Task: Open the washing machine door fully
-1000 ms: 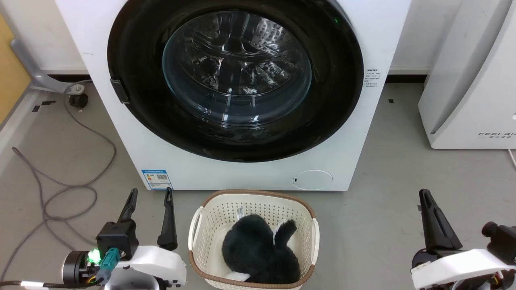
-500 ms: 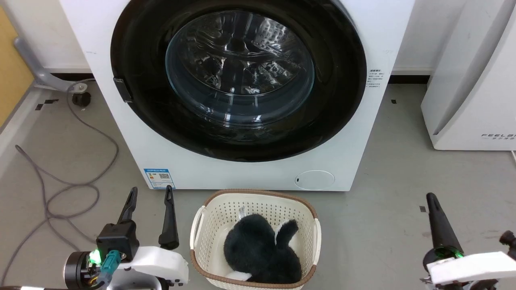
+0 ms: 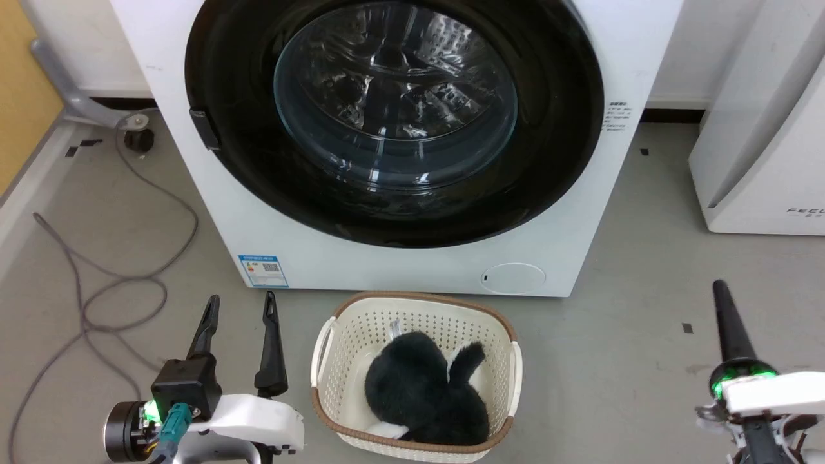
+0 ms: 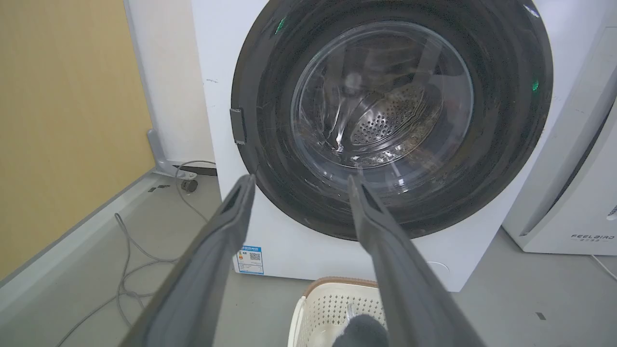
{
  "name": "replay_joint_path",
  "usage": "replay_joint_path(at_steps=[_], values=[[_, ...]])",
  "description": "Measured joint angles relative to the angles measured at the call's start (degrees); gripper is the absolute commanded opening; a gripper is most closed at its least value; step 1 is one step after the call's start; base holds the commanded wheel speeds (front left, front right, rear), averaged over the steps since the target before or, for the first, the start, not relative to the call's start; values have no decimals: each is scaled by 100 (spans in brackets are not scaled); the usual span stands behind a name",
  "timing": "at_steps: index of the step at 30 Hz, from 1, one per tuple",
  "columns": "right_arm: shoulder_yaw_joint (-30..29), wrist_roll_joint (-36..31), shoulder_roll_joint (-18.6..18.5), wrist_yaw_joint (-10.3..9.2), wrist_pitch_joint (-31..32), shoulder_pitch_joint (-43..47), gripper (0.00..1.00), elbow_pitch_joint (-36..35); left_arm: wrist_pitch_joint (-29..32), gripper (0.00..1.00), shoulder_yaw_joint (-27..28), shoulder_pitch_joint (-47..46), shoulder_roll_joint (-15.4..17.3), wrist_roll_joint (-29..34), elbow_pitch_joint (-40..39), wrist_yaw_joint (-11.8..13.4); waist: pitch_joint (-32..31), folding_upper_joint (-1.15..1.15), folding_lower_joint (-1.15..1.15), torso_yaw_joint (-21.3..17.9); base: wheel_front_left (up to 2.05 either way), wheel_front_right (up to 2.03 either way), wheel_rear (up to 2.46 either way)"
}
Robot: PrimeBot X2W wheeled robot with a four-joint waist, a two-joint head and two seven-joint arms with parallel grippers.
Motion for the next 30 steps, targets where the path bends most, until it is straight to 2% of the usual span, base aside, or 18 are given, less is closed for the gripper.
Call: replay_joint_path(at_steps=[15, 24, 30], values=[[-655, 1017, -213, -1, 190, -1198, 0, 837, -166, 100, -66, -282, 0, -19, -74, 51, 460, 0, 0, 202, 0, 0, 0], [-938, 1588, -589, -1, 281, -2237, 0, 1512, -287, 100, -166, -519, 0, -75, -149, 115, 867, 0, 0, 330, 0, 0, 0], [-922, 1783, -861, -1, 354, -2967, 0, 1935, -356, 100, -190, -655, -1, -92, -177, 120, 1134, 0, 0, 439, 0, 0, 0]])
